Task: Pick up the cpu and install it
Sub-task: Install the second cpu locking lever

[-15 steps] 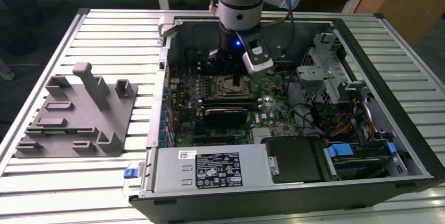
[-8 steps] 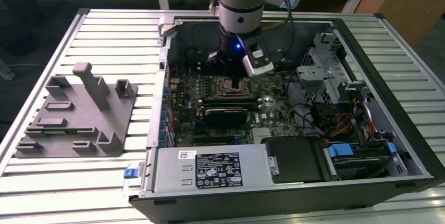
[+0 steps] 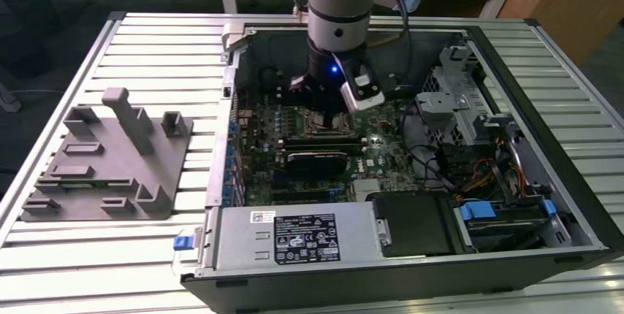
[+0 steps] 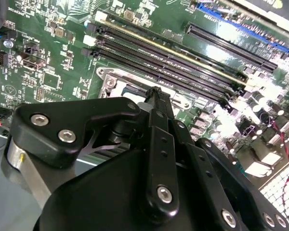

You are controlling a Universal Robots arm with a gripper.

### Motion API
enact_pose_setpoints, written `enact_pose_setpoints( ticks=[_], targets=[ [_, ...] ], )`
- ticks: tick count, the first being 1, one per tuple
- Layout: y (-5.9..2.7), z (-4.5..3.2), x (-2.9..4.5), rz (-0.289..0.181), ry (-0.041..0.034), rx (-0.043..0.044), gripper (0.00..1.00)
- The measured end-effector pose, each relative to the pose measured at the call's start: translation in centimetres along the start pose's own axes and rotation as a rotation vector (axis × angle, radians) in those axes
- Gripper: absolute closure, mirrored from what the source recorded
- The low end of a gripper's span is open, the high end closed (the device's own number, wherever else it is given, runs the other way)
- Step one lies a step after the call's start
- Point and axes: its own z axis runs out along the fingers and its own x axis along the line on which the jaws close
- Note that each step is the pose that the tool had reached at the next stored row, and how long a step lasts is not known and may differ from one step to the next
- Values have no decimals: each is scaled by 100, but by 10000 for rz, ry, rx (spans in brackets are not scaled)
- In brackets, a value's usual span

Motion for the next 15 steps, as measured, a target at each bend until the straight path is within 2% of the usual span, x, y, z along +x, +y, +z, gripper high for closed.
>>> enact_pose_setpoints(
  ticks=[5, 15],
  targets=[
    [-9, 14, 0, -276, 128, 16, 89],
    [-27, 16, 1, -380, 134, 15, 89]
  ],
)
